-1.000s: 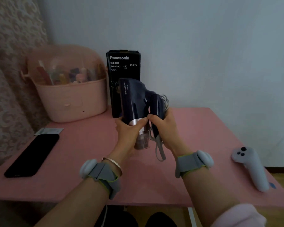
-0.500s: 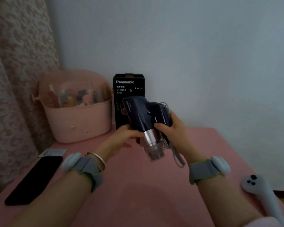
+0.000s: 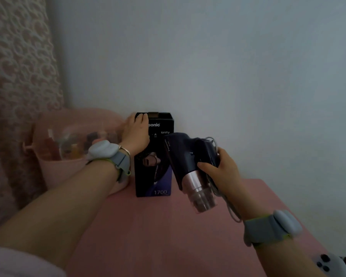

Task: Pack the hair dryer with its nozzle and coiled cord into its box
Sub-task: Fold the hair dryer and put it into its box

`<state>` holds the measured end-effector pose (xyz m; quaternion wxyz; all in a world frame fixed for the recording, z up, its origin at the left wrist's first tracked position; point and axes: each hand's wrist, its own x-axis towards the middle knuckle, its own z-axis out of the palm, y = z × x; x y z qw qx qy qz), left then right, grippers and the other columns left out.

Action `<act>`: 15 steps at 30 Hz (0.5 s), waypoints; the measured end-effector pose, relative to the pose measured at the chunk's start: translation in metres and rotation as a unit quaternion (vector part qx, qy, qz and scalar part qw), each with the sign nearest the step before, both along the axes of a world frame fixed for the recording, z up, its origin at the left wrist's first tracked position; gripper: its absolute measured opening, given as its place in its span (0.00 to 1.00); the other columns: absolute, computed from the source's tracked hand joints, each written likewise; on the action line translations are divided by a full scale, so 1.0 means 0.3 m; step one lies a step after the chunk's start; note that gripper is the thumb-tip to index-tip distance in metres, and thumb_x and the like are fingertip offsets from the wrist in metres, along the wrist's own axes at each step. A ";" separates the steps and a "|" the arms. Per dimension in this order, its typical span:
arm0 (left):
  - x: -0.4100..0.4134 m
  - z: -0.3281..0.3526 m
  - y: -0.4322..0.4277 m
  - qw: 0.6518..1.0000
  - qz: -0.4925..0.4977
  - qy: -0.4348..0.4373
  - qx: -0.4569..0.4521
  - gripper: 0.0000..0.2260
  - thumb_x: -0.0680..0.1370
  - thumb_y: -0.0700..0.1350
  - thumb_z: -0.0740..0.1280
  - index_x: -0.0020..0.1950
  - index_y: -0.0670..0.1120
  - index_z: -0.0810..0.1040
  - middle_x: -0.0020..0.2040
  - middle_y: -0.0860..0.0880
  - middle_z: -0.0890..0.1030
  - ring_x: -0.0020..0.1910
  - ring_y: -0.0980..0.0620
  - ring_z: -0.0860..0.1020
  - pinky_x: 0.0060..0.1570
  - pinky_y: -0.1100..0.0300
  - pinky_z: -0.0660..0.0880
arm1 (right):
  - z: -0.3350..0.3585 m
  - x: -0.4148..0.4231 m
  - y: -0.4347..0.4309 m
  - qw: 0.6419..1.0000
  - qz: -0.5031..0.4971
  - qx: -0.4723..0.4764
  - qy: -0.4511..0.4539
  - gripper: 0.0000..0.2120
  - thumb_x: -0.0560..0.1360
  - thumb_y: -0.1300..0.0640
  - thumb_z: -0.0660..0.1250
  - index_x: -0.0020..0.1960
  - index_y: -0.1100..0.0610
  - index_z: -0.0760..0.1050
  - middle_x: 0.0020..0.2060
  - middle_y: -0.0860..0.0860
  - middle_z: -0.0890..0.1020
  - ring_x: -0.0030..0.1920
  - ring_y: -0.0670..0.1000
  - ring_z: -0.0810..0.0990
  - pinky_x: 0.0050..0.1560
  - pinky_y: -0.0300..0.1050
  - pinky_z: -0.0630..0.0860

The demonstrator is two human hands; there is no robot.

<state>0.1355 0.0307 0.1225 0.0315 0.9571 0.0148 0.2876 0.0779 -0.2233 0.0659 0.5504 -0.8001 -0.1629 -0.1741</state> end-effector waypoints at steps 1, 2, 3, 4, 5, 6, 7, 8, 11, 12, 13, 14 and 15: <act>0.008 0.006 0.003 1.000 0.009 0.013 0.011 0.30 0.75 0.41 0.64 0.73 0.37 0.55 0.73 0.38 0.62 0.73 0.38 0.55 0.72 0.47 0.53 | 0.014 0.003 0.003 1.000 -0.003 -0.018 -0.007 0.13 0.69 0.56 0.69 0.51 0.51 0.69 0.41 0.47 0.78 0.38 0.44 0.76 0.29 0.30 0.72; 0.013 0.011 0.004 1.000 0.014 0.015 0.020 0.28 0.74 0.41 0.64 0.72 0.37 0.58 0.71 0.37 0.64 0.71 0.37 0.58 0.70 0.48 0.55 | 0.030 0.004 0.006 0.999 -0.004 -0.036 -0.011 0.13 0.70 0.55 0.69 0.52 0.53 0.70 0.41 0.50 0.78 0.38 0.46 0.77 0.29 0.31 0.72; 0.015 0.014 0.004 1.000 0.013 0.007 0.026 0.26 0.74 0.40 0.64 0.69 0.36 0.61 0.67 0.36 0.67 0.68 0.37 0.62 0.67 0.49 0.58 | 0.048 0.004 0.011 0.998 -0.004 -0.053 -0.017 0.13 0.70 0.55 0.68 0.52 0.55 0.70 0.42 0.52 0.79 0.38 0.49 0.77 0.31 0.35 0.72; 0.013 0.017 0.004 1.000 0.010 -0.002 0.026 0.23 0.73 0.39 0.64 0.66 0.37 0.65 0.64 0.36 0.69 0.65 0.38 0.65 0.64 0.50 0.61 | 0.069 0.002 0.016 0.997 -0.006 -0.072 -0.025 0.14 0.70 0.56 0.68 0.52 0.58 0.69 0.43 0.54 0.78 0.38 0.52 0.76 0.32 0.39 0.72; 0.008 0.017 0.003 1.000 0.004 -0.009 0.018 0.20 0.73 0.39 0.64 0.64 0.37 0.67 0.62 0.37 0.70 0.62 0.38 0.67 0.61 0.50 0.62 | 0.091 -0.002 0.020 0.995 -0.011 -0.091 -0.036 0.14 0.70 0.56 0.67 0.52 0.59 0.69 0.44 0.56 0.78 0.39 0.55 0.76 0.34 0.44 0.72; 0.001 0.016 0.005 1.000 -0.004 -0.014 0.003 0.18 0.74 0.39 0.64 0.63 0.38 0.69 0.61 0.38 0.71 0.61 0.38 0.68 0.60 0.50 0.63 | 0.117 -0.007 0.023 0.993 -0.018 -0.111 -0.047 0.14 0.70 0.57 0.67 0.52 0.61 0.68 0.44 0.58 0.78 0.40 0.57 0.75 0.35 0.46 0.71; -0.005 0.016 0.006 1.000 -0.010 -0.016 -0.015 0.18 0.74 0.39 0.64 0.63 0.40 0.69 0.62 0.39 0.71 0.61 0.38 0.68 0.59 0.49 0.64 | 0.143 -0.013 0.024 0.989 -0.024 -0.130 -0.059 0.14 0.71 0.57 0.67 0.52 0.61 0.67 0.45 0.59 0.77 0.41 0.58 0.75 0.37 0.47 0.71; -0.015 0.015 0.009 0.999 -0.014 -0.015 -0.033 0.17 0.75 0.40 0.64 0.64 0.42 0.69 0.62 0.40 0.71 0.62 0.39 0.67 0.60 0.48 0.64 | 0.173 -0.023 0.021 0.986 -0.031 -0.150 -0.070 0.15 0.71 0.58 0.66 0.53 0.61 0.66 0.45 0.60 0.77 0.42 0.59 0.75 0.38 0.47 0.69; -0.052 0.011 0.008 0.997 -0.034 -0.015 -0.070 0.13 0.76 0.40 0.62 0.61 0.44 0.71 0.60 0.41 0.72 0.62 0.39 0.67 0.61 0.43 0.66 | 0.271 -0.065 0.009 0.970 -0.062 -0.208 -0.113 0.18 0.70 0.57 0.66 0.56 0.61 0.66 0.46 0.60 0.77 0.44 0.59 0.75 0.41 0.46 0.67; -0.058 0.006 0.003 0.996 -0.042 -0.014 -0.077 0.11 0.76 0.39 0.61 0.59 0.44 0.72 0.59 0.41 0.73 0.61 0.39 0.67 0.60 0.43 0.66 | 0.304 -0.072 0.007 0.963 -0.073 -0.223 -0.130 0.19 0.69 0.57 0.66 0.57 0.60 0.66 0.45 0.59 0.76 0.43 0.59 0.75 0.41 0.46 0.66; -0.073 0.003 -0.006 0.995 -0.049 -0.019 -0.081 0.10 0.77 0.39 0.61 0.57 0.44 0.73 0.57 0.41 0.74 0.60 0.39 0.68 0.59 0.42 0.66 | 0.341 -0.086 0.005 0.956 -0.082 -0.237 -0.152 0.19 0.69 0.57 0.66 0.58 0.60 0.66 0.44 0.58 0.74 0.43 0.59 0.74 0.40 0.46 0.66; -0.094 0.000 -0.015 0.995 -0.054 -0.024 -0.081 0.09 0.77 0.40 0.60 0.56 0.44 0.73 0.56 0.42 0.74 0.60 0.39 0.68 0.58 0.43 0.66 | 0.379 -0.103 0.006 0.947 -0.091 -0.253 -0.174 0.21 0.69 0.57 0.65 0.60 0.59 0.65 0.44 0.56 0.73 0.42 0.58 0.73 0.40 0.46 0.65; -0.111 -0.007 -0.027 0.995 -0.056 -0.028 -0.079 0.08 0.78 0.40 0.60 0.56 0.45 0.73 0.56 0.42 0.75 0.60 0.40 0.68 0.56 0.44 0.66 | 0.413 -0.115 0.010 0.937 -0.101 -0.270 -0.195 0.23 0.69 0.57 0.65 0.62 0.59 0.65 0.44 0.56 0.71 0.42 0.58 0.72 0.40 0.46 0.65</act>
